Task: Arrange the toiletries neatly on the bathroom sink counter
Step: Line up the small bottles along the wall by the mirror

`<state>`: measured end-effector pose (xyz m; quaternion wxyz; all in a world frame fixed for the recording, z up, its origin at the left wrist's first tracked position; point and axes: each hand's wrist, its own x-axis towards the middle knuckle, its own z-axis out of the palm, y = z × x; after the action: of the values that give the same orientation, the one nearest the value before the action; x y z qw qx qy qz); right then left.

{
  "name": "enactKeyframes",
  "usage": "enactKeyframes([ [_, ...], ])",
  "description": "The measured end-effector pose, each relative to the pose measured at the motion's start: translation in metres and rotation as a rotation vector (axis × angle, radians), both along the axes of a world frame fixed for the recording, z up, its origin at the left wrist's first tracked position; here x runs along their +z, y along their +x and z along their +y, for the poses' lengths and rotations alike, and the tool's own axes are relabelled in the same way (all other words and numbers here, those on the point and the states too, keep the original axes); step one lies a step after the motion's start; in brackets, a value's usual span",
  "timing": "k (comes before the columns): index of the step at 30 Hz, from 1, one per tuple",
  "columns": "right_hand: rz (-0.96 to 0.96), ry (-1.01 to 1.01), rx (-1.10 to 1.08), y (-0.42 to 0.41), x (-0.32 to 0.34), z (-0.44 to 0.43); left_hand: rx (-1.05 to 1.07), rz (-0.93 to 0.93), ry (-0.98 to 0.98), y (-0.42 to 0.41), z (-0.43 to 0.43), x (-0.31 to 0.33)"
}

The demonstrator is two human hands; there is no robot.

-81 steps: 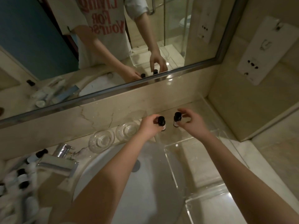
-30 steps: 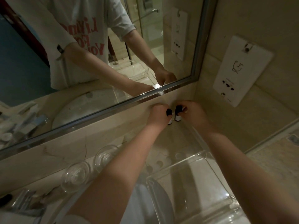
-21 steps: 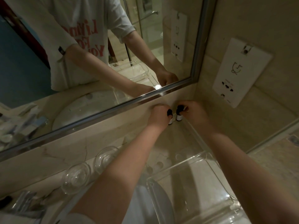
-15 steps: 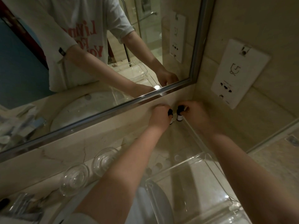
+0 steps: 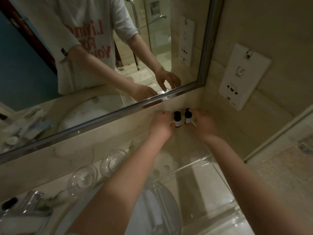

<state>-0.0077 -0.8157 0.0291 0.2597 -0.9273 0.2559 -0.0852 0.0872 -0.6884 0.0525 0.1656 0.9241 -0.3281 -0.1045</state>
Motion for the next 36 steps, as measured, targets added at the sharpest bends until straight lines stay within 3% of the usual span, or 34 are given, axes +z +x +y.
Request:
enactKeyframes([
  [10, -0.062, -0.258, 0.141, -0.051, 0.022, 0.107, 0.043, -0.168, 0.111, -0.062, 0.129, 0.012],
  [25, 0.038, -0.128, 0.545, -0.078, 0.001, 0.356, 0.325, -0.013, 0.133, -0.118, 0.394, -0.015],
  [36, 0.18, -0.087, 0.908, -0.026, -0.01, 0.524, 0.63, 0.035, 0.099, -0.114, 0.576, -0.033],
])
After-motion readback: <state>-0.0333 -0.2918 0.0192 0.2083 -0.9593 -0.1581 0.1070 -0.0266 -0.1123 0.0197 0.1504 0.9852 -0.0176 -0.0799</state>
